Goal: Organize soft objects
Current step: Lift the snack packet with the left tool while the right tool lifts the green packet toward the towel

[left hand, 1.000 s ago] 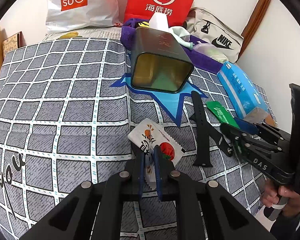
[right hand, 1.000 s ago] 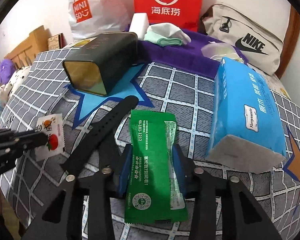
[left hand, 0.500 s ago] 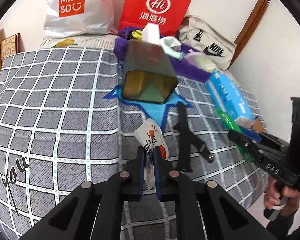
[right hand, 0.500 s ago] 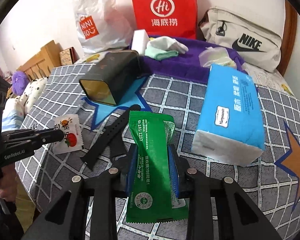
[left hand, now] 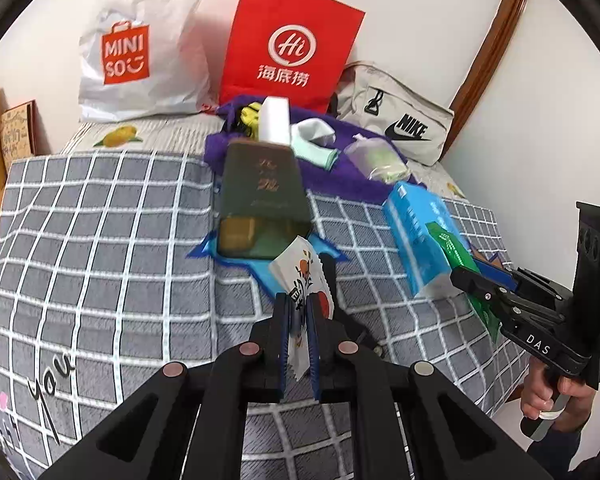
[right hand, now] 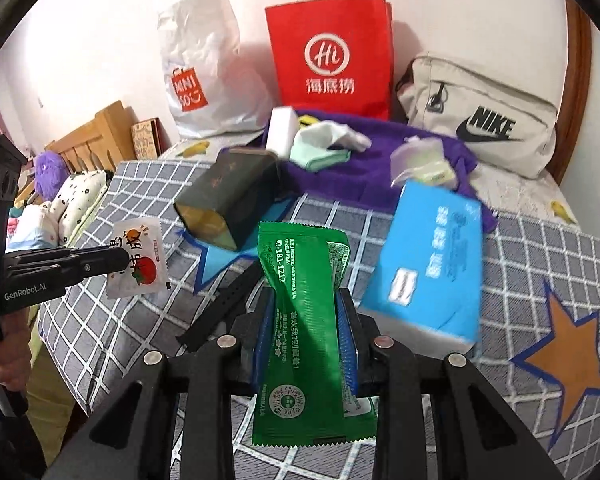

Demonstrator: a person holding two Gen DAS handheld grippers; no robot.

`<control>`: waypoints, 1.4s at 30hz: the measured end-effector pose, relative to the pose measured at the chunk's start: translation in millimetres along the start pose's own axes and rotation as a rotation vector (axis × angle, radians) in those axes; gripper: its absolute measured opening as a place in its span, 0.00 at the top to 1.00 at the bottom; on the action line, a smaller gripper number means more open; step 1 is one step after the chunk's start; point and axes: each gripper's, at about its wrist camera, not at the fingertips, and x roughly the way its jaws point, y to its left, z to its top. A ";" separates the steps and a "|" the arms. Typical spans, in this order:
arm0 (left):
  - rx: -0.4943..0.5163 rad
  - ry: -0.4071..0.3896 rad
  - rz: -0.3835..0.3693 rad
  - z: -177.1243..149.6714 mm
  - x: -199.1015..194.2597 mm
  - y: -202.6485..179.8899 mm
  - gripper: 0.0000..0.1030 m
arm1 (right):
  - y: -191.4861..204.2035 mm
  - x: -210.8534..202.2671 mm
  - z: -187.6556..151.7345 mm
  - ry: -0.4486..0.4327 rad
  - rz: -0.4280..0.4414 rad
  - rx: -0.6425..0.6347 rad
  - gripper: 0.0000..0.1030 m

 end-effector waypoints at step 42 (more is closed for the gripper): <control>0.088 0.030 -0.042 232.9 156.2 -30.4 0.91 | -111.0 132.6 201.2 -0.021 -0.042 0.036 0.71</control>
